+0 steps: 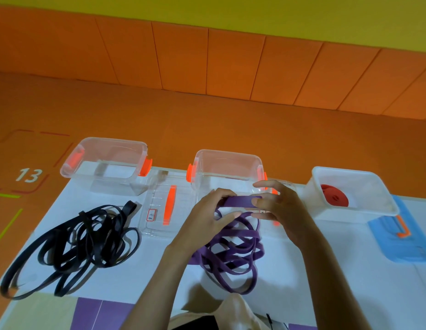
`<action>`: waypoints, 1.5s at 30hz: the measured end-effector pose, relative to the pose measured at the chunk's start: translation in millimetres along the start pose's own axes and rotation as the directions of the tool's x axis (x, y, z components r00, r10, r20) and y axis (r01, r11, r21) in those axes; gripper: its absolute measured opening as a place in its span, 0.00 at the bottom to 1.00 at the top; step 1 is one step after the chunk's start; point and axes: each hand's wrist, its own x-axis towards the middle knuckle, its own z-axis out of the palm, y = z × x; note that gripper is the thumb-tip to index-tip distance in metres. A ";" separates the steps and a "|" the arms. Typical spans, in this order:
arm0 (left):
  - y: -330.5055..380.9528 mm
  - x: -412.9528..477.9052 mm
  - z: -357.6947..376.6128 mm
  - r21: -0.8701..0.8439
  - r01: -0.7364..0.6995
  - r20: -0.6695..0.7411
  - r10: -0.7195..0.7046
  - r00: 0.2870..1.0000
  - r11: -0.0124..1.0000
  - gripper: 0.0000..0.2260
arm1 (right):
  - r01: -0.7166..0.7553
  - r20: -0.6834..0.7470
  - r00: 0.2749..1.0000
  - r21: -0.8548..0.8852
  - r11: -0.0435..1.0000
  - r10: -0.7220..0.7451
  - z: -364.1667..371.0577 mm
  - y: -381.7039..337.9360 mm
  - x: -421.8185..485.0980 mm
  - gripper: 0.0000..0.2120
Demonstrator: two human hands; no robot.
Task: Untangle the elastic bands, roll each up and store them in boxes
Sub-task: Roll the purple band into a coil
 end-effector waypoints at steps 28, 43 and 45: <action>25.8 -7.0 -6.0 -0.303 -0.065 -0.185 0.008 0.983 0.951 0.09 | -0.282 0.291 0.941 0.384 0.879 0.175 -8.1 1.7 -5.6 0.11; 31.5 -5.6 8.9 -0.343 -0.116 -0.272 0.019 0.962 0.932 0.10 | -0.435 0.334 0.900 0.668 0.604 0.279 14.7 22.8 -15.6 0.26; 29.6 -8.9 10.5 -0.353 -0.085 -0.249 -0.007 0.968 0.932 0.10 | -0.435 0.345 0.900 0.676 0.595 0.266 15.2 20.0 -15.6 0.24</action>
